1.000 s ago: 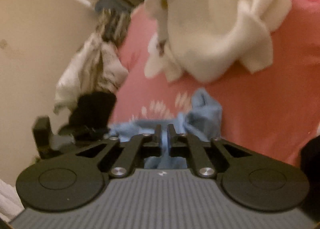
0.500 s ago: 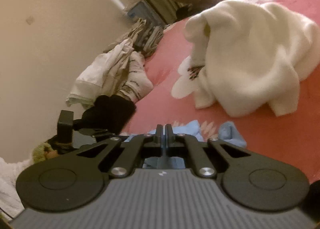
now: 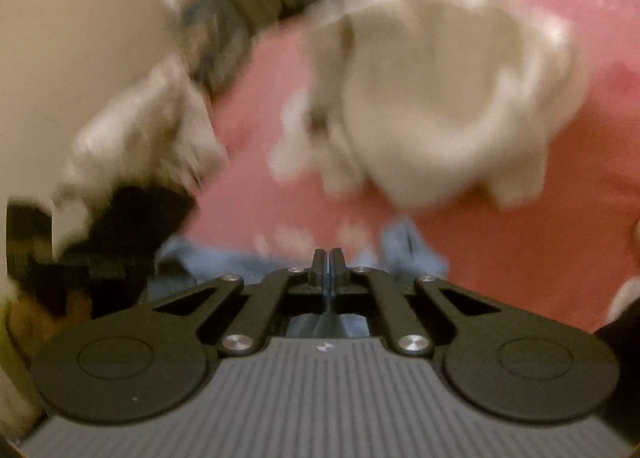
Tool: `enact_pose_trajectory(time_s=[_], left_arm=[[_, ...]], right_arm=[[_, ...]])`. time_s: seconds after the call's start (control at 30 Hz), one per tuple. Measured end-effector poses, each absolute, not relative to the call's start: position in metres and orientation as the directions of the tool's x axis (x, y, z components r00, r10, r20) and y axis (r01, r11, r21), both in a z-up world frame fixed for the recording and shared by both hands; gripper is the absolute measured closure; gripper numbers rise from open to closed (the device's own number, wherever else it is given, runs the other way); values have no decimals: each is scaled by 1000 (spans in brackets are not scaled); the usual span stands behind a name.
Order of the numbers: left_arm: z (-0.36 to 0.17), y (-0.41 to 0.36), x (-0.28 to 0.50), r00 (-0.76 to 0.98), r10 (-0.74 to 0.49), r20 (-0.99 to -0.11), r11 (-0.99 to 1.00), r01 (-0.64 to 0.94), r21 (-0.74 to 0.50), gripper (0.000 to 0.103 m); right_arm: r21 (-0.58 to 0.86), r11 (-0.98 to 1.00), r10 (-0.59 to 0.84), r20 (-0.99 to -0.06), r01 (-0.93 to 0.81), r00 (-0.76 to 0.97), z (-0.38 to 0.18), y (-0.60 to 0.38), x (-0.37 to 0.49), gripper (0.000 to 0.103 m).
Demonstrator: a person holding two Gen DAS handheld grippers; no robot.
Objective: Fold clothes
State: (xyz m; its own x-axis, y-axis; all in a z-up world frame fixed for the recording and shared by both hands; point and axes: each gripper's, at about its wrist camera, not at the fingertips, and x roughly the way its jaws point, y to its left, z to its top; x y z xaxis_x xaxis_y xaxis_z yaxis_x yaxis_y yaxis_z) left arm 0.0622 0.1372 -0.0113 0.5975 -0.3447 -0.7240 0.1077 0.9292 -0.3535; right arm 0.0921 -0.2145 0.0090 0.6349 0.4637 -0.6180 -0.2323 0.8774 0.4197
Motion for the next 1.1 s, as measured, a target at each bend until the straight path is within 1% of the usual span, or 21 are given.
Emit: enact_pose_trajectory(time_s=[0.13, 0.23, 0.33, 0.4, 0.53, 0.7, 0.83, 1.0, 1.1], left_arm=[[79, 136, 10, 728, -358, -585, 927, 201, -316, 96], [147, 137, -35, 815, -359, -455, 928, 262, -264, 96], [207, 133, -87, 876, -366, -315, 927, 313, -207, 96], [241, 129, -119, 898, -370, -238, 926, 335, -176, 96], [296, 123, -160, 923, -364, -123, 928, 347, -140, 96], [352, 130, -191, 942, -336, -18, 934, 331, -135, 96], [388, 141, -217, 945, -323, 45, 937, 326, -127, 96], [424, 149, -256, 926, -364, 100, 917, 375, -137, 96], [443, 158, -269, 899, -428, 97, 881, 438, -175, 96]], right_arm=[[340, 908, 377, -411, -244, 830, 89, -212, 16, 103], [302, 920, 330, -258, -248, 908, 139, -216, -38, 103], [287, 918, 319, -121, -274, 940, 184, -219, -84, 103], [263, 917, 321, -44, -299, 946, 210, -218, -111, 103], [207, 917, 329, 86, -340, 940, 257, -215, -156, 103], [151, 912, 343, 227, -380, 912, 301, -217, -188, 103], [112, 897, 373, 325, -427, 869, 330, -225, -209, 103], [28, 854, 466, 405, -520, 787, 357, -229, -241, 103], [-24, 827, 514, 438, -562, 738, 369, -231, -256, 103]])
